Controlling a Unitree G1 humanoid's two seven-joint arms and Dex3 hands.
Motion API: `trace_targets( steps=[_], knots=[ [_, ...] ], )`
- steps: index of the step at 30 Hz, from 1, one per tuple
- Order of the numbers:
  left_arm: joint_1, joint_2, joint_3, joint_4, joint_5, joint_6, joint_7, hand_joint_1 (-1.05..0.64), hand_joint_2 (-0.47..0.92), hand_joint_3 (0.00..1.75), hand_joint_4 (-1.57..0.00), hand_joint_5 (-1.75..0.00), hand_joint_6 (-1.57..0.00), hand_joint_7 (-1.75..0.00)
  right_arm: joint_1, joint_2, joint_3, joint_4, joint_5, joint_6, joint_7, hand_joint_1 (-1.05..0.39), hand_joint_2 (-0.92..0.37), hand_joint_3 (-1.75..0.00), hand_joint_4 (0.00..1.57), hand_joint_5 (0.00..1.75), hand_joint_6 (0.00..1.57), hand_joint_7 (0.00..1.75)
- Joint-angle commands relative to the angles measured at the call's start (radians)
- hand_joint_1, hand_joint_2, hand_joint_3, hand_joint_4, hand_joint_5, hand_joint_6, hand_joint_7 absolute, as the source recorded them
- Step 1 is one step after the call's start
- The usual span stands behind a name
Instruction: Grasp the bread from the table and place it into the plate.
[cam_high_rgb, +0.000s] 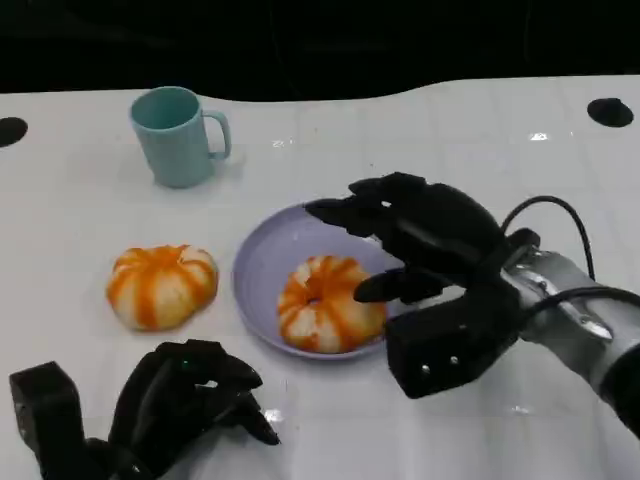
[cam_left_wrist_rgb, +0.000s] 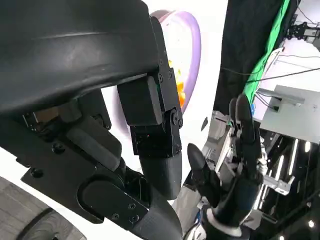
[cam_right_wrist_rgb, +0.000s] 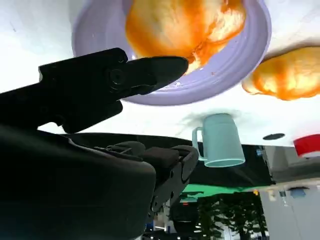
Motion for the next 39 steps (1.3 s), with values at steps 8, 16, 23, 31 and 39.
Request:
trace_targets(
  steps=[8, 16, 23, 31, 39],
  knots=[
    [-0.005, 0.012, 0.005, 0.003, 0.004, -0.006, 0.015, -1.05, 0.69, 0.00, -1.57, -0.61, -1.57, -0.23, 0.140, -0.122, -0.075, -0.170, 0.028, -0.085, -0.048, -0.30, -0.84, 0.00, 0.40, 0.41, 0.57, 0.11],
    [-0.007, 0.011, 0.005, 0.008, 0.004, -0.011, 0.015, -1.05, 0.69, 0.00, -1.57, -0.61, -1.57, -0.23, 0.241, -0.186, -0.119, -0.263, -0.006, -0.141, -0.159, -0.13, -0.79, -0.01, 0.59, 0.70, 0.86, 0.18],
    [-0.011, 0.011, 0.005, 0.010, 0.003, -0.007, 0.016, -1.05, 0.69, 0.00, -1.57, -0.61, -1.57, -0.23, 0.333, -0.248, -0.166, -0.313, -0.017, -0.208, -0.244, -0.09, -0.79, -0.28, 0.72, 1.20, 0.98, 0.55],
    [-0.019, 0.014, 0.009, 0.025, -0.002, -0.007, 0.006, -1.05, 0.69, 0.00, -1.57, -0.60, -1.57, -0.22, 0.467, -0.294, -0.233, -0.428, -0.015, -0.204, -0.239, -0.12, -0.59, -0.87, 0.76, 1.63, 0.85, 1.07],
    [-0.023, 0.013, 0.008, 0.028, -0.001, -0.006, 0.008, -1.05, 0.69, 0.00, -1.57, -0.60, -1.57, -0.22, 0.570, -0.299, -0.274, -0.481, -0.018, -0.222, -0.271, -0.09, -0.39, -1.25, 0.87, 1.72, 0.83, 1.42]
  ],
)
